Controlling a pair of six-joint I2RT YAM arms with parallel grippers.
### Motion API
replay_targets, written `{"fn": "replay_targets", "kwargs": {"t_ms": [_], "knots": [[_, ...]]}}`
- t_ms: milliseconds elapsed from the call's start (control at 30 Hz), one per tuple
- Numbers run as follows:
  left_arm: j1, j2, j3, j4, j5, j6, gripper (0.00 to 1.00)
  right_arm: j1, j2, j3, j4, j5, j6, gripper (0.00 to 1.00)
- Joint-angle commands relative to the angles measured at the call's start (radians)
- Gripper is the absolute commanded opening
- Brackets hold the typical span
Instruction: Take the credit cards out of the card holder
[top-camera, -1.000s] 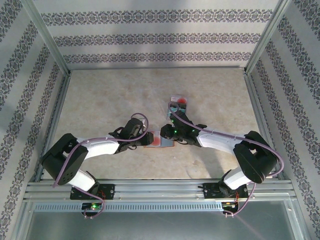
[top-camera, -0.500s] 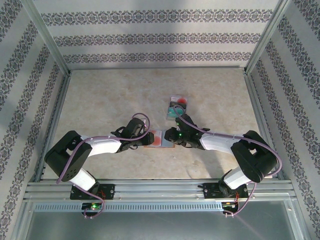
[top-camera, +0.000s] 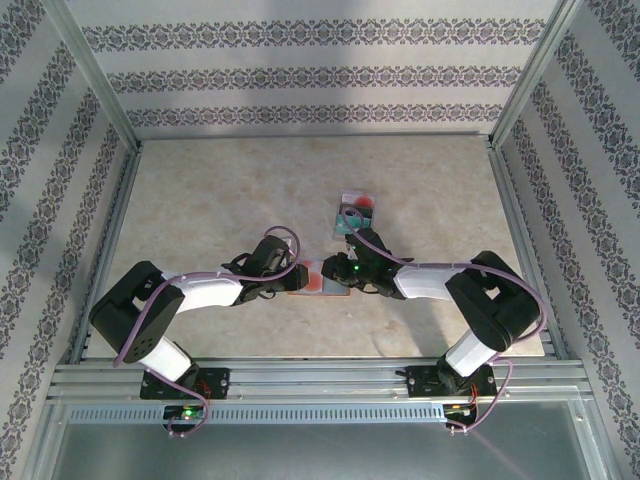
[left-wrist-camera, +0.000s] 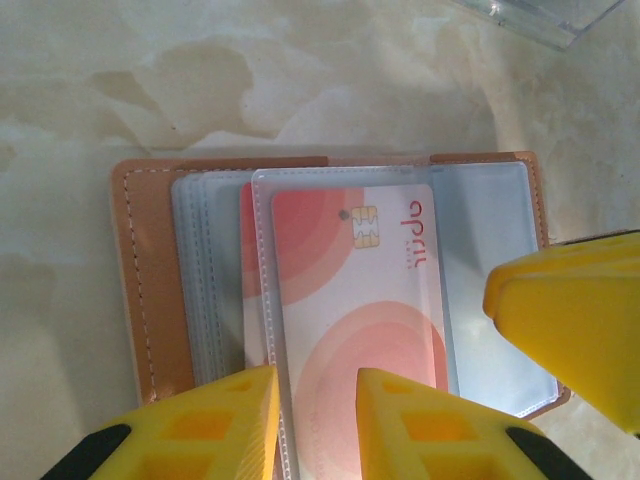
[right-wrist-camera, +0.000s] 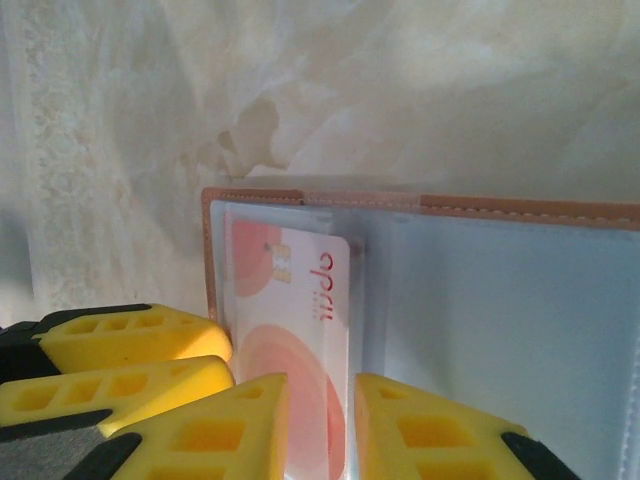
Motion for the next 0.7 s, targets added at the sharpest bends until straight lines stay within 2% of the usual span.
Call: {"fn": "replay_targets", "kwargs": {"t_ms": [0, 667], "knots": [[-0.013, 0.021, -0.005, -0.006, 0.006, 0.004, 0.28, -0.007, 0.022, -0.022, 0.064, -0.021, 0.018, 0.25], [-0.013, 0.040, -0.014, 0.018, 0.025, -0.009, 0.28, -0.005, 0.084, -0.057, 0.200, -0.053, 0.052, 0.23]]}}
